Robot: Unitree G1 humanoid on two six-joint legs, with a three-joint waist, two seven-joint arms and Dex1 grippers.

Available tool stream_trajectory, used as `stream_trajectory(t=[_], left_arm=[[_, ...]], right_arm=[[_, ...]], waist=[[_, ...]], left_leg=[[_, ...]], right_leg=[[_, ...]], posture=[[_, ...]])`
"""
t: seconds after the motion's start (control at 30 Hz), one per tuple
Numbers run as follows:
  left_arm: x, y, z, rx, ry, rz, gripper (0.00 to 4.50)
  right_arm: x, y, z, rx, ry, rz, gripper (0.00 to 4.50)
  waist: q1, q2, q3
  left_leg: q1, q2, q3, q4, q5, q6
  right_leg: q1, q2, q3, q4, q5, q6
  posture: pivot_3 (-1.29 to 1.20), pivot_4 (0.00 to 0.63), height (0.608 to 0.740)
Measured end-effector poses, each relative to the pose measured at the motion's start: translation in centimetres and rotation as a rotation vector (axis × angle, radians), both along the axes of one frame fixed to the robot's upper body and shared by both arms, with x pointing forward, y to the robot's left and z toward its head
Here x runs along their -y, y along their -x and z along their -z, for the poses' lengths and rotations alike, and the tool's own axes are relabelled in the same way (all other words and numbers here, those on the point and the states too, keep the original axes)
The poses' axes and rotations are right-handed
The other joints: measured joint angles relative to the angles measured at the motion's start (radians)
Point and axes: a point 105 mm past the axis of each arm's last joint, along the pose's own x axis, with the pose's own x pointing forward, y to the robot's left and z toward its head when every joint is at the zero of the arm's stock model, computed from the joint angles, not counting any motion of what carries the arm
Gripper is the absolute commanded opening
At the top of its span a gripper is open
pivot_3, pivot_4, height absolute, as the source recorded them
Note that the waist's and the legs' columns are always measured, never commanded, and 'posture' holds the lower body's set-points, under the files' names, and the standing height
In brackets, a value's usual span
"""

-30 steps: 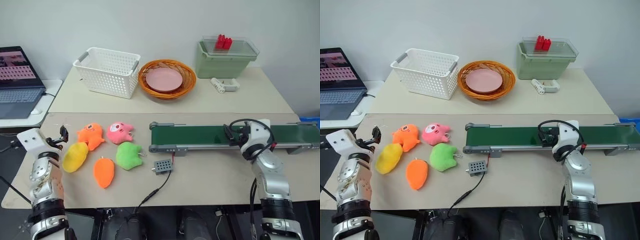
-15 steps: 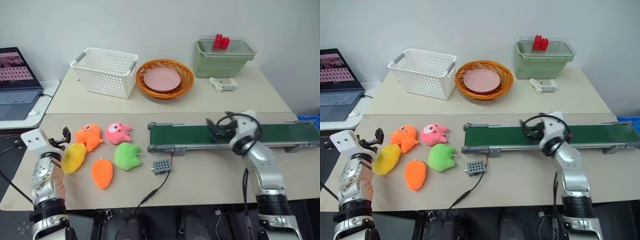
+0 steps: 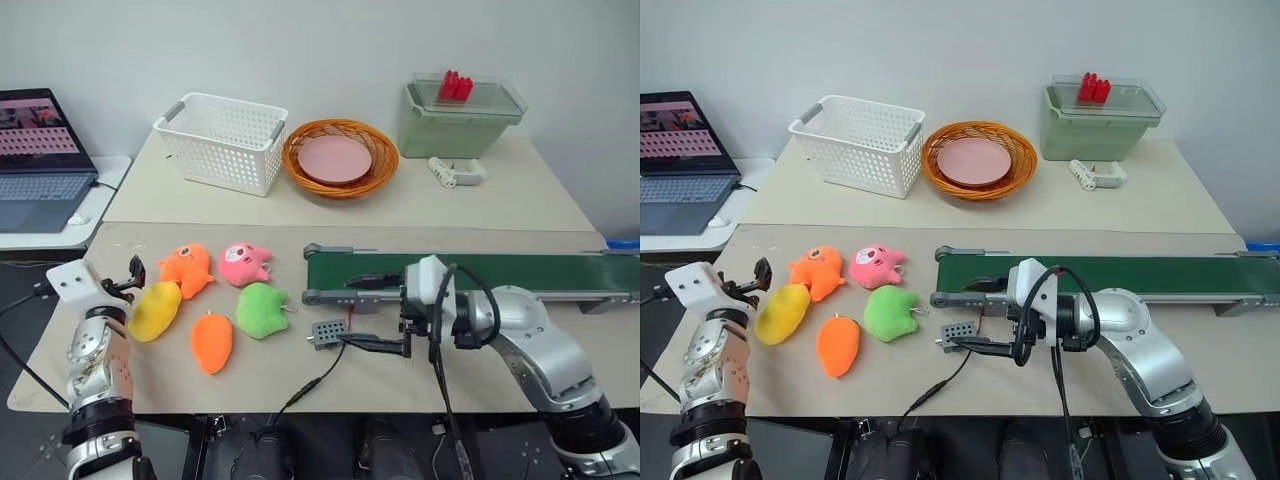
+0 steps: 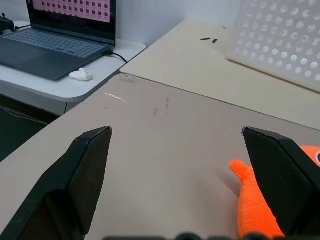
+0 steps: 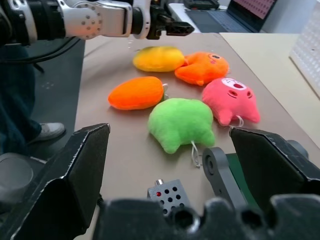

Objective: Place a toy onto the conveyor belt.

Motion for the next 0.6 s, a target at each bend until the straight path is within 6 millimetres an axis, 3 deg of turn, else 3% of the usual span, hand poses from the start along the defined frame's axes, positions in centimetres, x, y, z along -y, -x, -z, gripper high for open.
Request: stream_trajectory(t=[0.2,0.3,0.43,0.6], left_arm=[[-1.3,2.3,-1.7,0.044,0.023,-0.021,4.48],[-2.2,4.8,-2.5,0.095,0.189,0.022,4.48],[-1.7,9.9,0.1,0.099,0.561,0.13,4.48],[0.2,14.4,2.9,0.148,0.873,0.179,4.48]], right_arm=[[-0.4,0.0,0.3,-0.013,0.01,-0.029,4.5],[-0.7,-0.3,0.6,-0.024,0.013,-0.039,4.5],[-0.6,-0.9,1.4,-0.052,0.026,-0.026,4.5],[-0.6,-1.0,1.7,-0.068,0.025,-0.033,4.5]], waist=[[-0.002,0.0,0.0],[-0.008,-0.001,0.0],[-0.017,0.0,0.0],[-0.005,-0.001,0.001]], left_leg=[[0.0,0.0,0.0,0.0,0.001,-0.004],[0.0,0.001,0.0,0.0,0.0,-0.006],[0.0,0.001,0.0,0.0,-0.001,-0.005],[0.001,0.001,0.0,0.0,-0.005,-0.011]], right_leg=[[-0.001,0.0,0.0,0.0,0.0,0.0],[-0.002,-0.001,0.001,0.0,-0.001,-0.001],[-0.002,-0.002,0.001,0.001,-0.004,-0.001],[-0.001,-0.001,0.0,0.001,-0.009,-0.006]], posture=[[0.0,0.15,0.74],[0.0,0.15,0.74],[0.0,0.15,0.74],[0.0,0.15,0.74]])
